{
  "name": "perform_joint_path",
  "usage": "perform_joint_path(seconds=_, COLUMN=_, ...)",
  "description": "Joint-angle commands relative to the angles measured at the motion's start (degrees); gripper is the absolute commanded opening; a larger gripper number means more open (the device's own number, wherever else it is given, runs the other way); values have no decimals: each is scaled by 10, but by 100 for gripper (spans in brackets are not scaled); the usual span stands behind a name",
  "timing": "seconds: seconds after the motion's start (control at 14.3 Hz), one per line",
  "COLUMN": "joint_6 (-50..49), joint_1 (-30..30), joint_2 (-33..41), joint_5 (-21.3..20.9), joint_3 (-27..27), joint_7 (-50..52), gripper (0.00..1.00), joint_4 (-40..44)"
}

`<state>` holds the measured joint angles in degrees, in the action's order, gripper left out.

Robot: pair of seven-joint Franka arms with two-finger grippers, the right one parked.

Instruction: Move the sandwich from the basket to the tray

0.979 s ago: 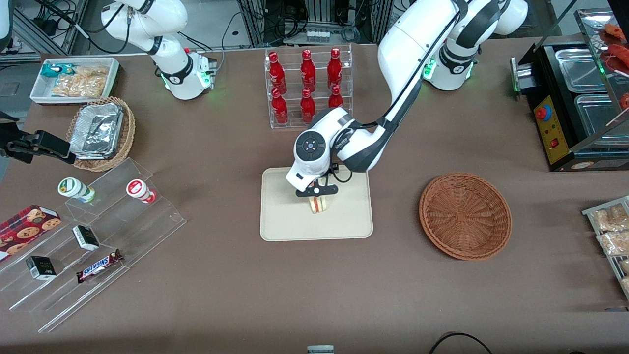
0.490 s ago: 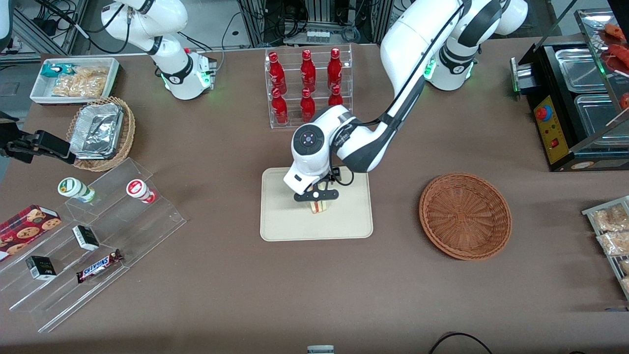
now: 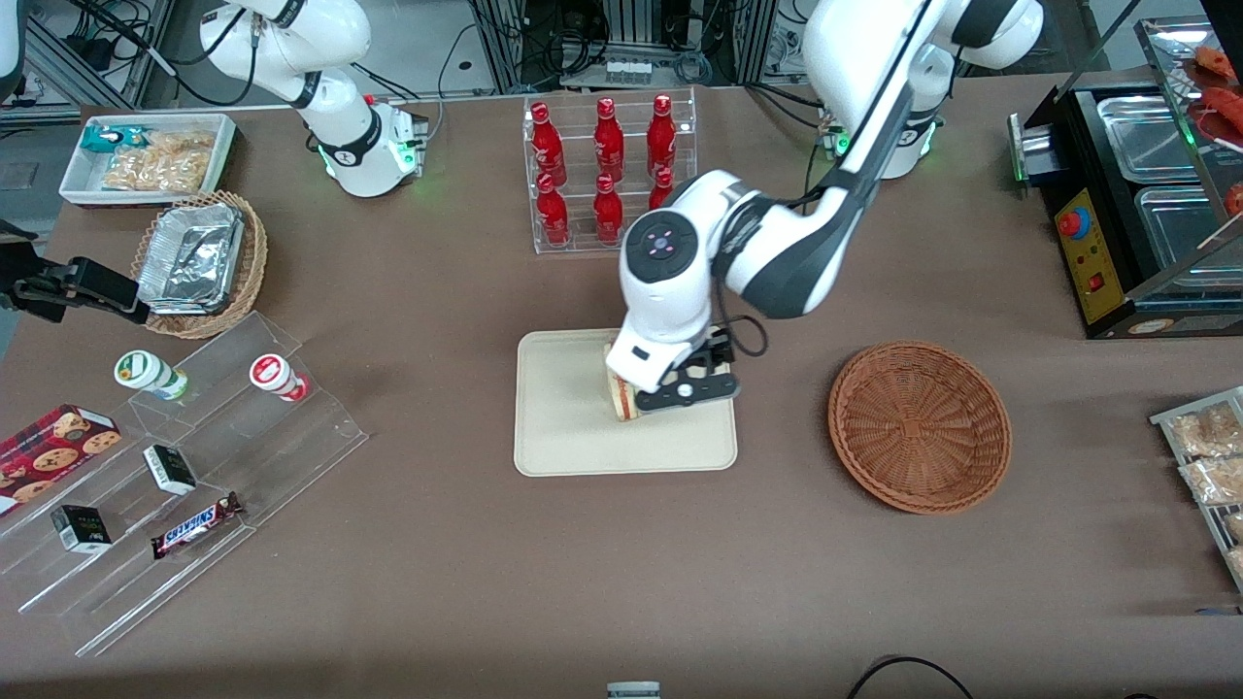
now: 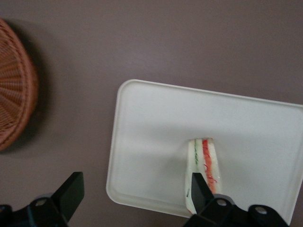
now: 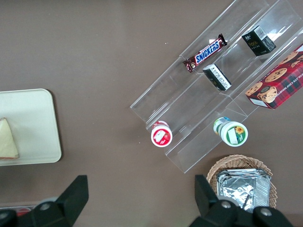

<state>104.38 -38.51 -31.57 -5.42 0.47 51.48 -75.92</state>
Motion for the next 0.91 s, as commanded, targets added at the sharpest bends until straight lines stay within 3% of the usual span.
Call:
perform_joint_path(seconds=0.0, joint_6=-50, joint_1=43, joint_2=62, joint_5=1, joint_3=11, joint_7=-1, gripper=100, joint_4=-19)
perform_joint_path(seconds=0.28, joint_6=-160, joint_1=149, joint_2=133, joint_5=34, joint_3=11, joint_7=-150, gripper=100, joint_4=-23)
perform_joint_path(seconds=0.63, joint_6=-254, joint_1=279, joint_2=193, joint_5=39, joint_3=12, joint_7=-338, gripper=100, joint_4=-24)
perform_joint_path(seconds=0.84, joint_6=-279, joint_1=334, joint_2=233, joint_5=41, joint_3=8, joint_7=-374, gripper=100, joint_4=-31)
